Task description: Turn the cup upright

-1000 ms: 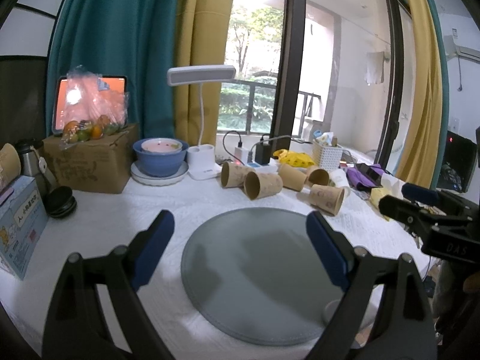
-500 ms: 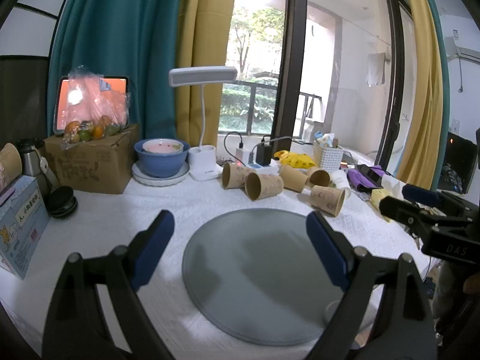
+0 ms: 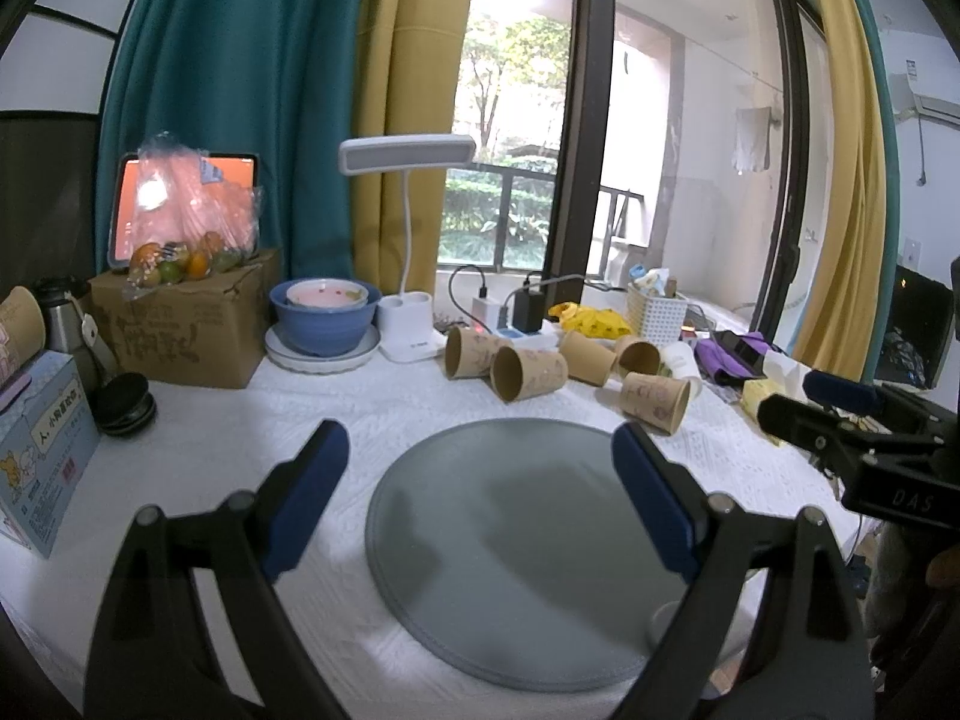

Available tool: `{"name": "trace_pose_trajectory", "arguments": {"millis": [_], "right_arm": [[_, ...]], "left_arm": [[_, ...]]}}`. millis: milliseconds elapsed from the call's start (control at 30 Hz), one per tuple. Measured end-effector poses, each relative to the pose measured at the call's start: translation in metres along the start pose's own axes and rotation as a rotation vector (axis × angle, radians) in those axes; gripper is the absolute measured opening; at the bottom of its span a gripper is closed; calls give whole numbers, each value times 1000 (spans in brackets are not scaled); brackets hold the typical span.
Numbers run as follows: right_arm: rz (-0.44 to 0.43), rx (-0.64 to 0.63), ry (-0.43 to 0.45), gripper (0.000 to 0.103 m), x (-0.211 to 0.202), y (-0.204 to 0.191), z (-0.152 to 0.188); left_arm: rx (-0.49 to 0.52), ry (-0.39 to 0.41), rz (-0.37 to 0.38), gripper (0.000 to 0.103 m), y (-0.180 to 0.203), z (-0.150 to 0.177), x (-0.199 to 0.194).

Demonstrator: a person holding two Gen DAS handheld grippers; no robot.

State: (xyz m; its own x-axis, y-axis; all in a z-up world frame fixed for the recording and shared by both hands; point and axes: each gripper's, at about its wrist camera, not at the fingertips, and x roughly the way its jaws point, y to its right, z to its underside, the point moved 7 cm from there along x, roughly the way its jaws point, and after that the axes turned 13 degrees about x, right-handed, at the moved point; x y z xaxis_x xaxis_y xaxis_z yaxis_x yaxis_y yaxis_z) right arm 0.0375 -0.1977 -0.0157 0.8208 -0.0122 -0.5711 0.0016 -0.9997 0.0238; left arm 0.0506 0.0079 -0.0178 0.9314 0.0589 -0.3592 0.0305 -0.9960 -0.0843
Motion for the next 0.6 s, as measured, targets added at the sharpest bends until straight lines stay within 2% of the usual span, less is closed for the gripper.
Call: {"name": "trace_pose_trajectory", "arguments": {"millis": [600], "right_arm": [[-2, -2, 0, 81, 0, -4, -1]], "left_arm": [[-1, 2, 2, 91, -2, -1, 0]]}}
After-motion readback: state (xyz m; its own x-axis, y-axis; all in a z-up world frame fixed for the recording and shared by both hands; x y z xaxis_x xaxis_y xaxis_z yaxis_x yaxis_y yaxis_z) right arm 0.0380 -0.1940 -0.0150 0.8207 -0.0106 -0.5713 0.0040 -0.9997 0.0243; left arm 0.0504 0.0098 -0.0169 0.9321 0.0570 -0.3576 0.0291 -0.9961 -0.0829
